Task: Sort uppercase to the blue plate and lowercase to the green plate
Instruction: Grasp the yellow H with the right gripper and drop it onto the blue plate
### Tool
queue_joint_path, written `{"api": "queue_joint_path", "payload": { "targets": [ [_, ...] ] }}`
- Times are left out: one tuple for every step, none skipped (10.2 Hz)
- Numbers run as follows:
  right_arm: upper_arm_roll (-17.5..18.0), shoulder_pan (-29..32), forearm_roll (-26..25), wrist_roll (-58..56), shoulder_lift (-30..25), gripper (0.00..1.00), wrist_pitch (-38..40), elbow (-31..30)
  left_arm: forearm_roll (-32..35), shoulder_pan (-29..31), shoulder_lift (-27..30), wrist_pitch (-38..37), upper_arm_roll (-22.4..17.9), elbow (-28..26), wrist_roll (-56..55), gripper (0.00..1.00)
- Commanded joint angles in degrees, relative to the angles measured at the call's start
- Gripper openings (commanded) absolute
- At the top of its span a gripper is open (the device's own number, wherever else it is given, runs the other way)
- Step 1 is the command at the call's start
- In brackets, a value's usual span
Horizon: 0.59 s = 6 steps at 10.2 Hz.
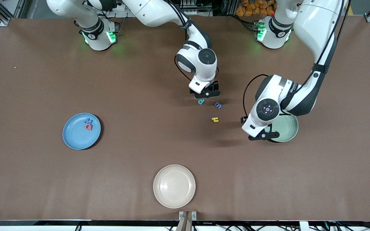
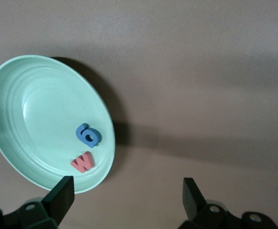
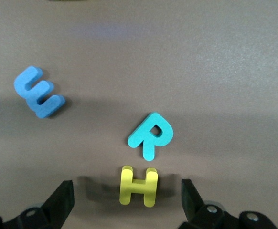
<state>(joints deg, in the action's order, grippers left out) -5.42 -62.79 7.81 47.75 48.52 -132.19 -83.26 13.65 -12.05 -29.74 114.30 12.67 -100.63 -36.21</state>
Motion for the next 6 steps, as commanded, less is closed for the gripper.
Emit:
{"api": "queue_joint_path", "payload": {
  "targets": [
    [0.32,0.12,1.07,-1.07,-0.89,0.95,-1.92,-2.08,-0.82,-0.78,-1.02,1.79,-0.01,0.53,-3.24,1.0],
    [0.32,0.13,1.07,-1.08,-0.89,0.87,-2.01,-2.17,-0.82,-1.22,-1.2,2.15,0.08,0.53,-4.47,1.0],
    [0.32,0.3,1.07,-1.16,-0.89,0.73,-2.01,-2.17,-0.82,-1.92,-1.2,2.24,-0.01,0.61,-5.35,1.0],
    [0.32,0.3,1.07,-1.08,-0.89,0.53,-2.01,-2.17,-0.73,-1.92,-1.2,2.33,-0.01,0.61,-5.88,1.0],
    [0.32,0.39,1.07,-1.08,-0.89,0.34,-2.01,-2.17,-0.73,-2.36,-1.37,2.59,-0.01,0.53,-6.41,1.0],
    [0.32,0.48,1.07,-1.08,-0.89,0.16,-2.01,-2.17,-0.82,-2.88,-1.64,3.03,-0.01,0.53,-6.76,1.0]
  ]
}}
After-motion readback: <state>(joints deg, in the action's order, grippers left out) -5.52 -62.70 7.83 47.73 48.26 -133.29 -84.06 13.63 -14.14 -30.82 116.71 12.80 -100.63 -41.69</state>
